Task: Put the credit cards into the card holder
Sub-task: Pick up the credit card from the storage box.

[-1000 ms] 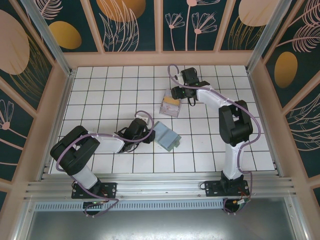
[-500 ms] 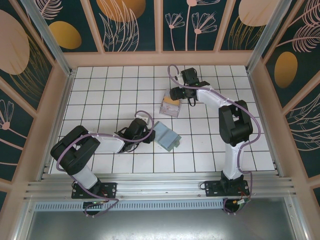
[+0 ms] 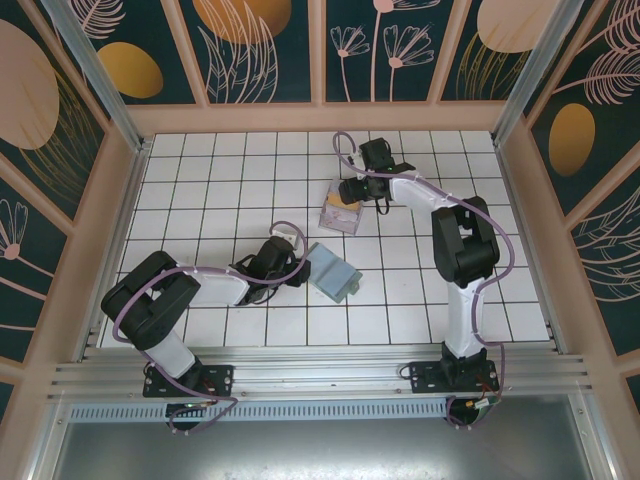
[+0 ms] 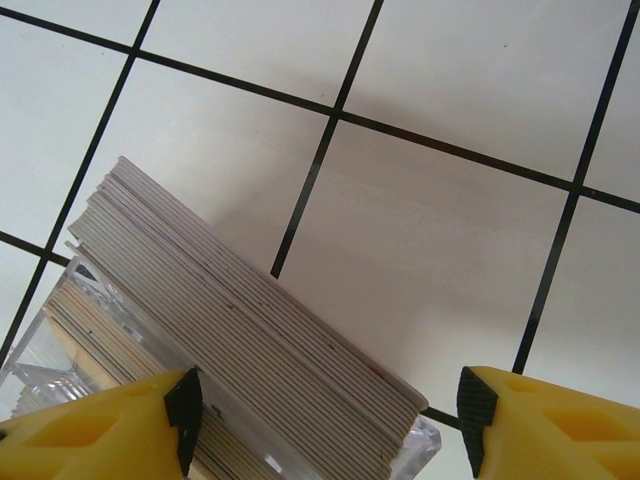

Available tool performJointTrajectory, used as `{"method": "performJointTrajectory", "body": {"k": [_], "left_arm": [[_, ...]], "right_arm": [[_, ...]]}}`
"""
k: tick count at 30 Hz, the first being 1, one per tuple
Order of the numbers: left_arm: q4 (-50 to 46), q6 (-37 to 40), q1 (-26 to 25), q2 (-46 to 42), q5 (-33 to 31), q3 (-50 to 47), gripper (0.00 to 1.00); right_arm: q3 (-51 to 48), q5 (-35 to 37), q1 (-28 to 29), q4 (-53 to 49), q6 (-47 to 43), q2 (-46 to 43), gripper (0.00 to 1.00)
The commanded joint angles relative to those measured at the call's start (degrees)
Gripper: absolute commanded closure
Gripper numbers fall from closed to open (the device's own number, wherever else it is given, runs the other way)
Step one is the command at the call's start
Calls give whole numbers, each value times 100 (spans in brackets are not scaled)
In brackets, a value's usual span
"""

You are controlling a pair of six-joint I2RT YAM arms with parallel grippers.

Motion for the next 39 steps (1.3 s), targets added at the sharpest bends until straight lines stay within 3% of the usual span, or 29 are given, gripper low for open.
{"method": "performJointTrajectory", "body": {"k": [1, 18, 39], "left_arm": [[-92, -113, 63, 256, 112, -6, 53], [-91, -103, 63, 276, 140, 54, 53], [-142, -78, 65, 270, 125, 116, 53]], "right_arm": [[122, 192, -22, 52, -32, -182, 31], [129, 271, -41, 98, -14, -346, 37], [158, 152, 6, -71, -104, -446, 60]]}}
